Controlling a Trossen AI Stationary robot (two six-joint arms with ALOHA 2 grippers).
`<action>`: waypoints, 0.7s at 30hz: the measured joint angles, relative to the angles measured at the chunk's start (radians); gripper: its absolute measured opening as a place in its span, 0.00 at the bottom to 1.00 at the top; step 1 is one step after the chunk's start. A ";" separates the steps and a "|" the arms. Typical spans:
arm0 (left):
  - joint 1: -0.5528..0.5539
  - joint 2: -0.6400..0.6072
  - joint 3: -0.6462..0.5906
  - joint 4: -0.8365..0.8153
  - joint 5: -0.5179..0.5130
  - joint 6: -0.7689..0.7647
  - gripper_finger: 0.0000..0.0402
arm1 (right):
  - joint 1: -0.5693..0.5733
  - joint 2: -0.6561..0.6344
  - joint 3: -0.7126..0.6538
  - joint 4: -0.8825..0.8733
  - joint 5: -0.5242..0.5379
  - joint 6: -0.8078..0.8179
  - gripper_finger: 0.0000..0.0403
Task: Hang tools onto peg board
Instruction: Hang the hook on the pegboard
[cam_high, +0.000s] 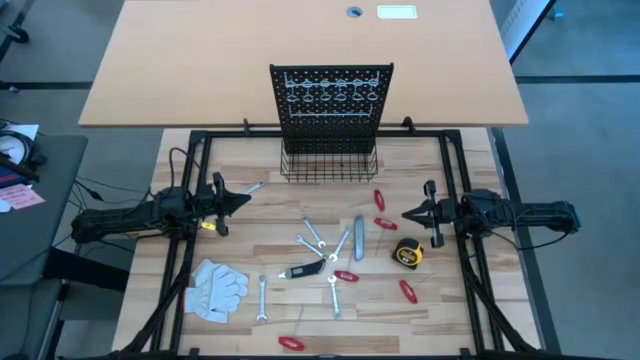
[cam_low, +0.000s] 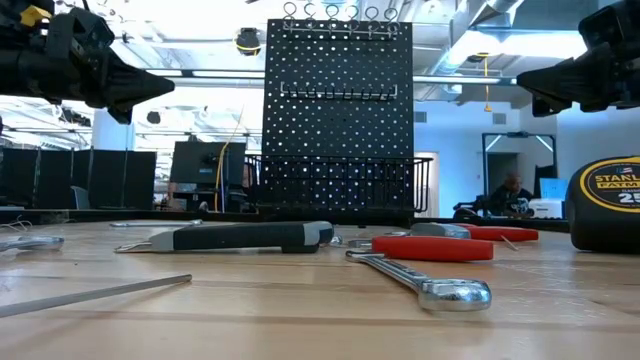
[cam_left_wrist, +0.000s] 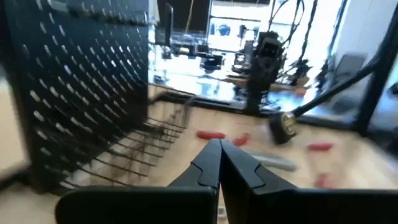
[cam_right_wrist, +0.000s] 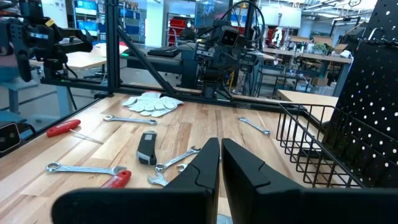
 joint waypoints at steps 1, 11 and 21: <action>0.000 0.000 0.000 0.015 -0.022 0.079 0.00 | 0.000 0.000 0.000 0.000 0.000 0.000 0.07; 0.000 -0.001 0.000 0.060 -0.097 0.927 0.00 | 0.000 0.000 0.000 0.000 0.000 0.000 0.07; 0.000 0.000 0.000 0.133 0.473 0.333 0.00 | 0.000 0.000 0.000 0.000 0.000 0.000 0.07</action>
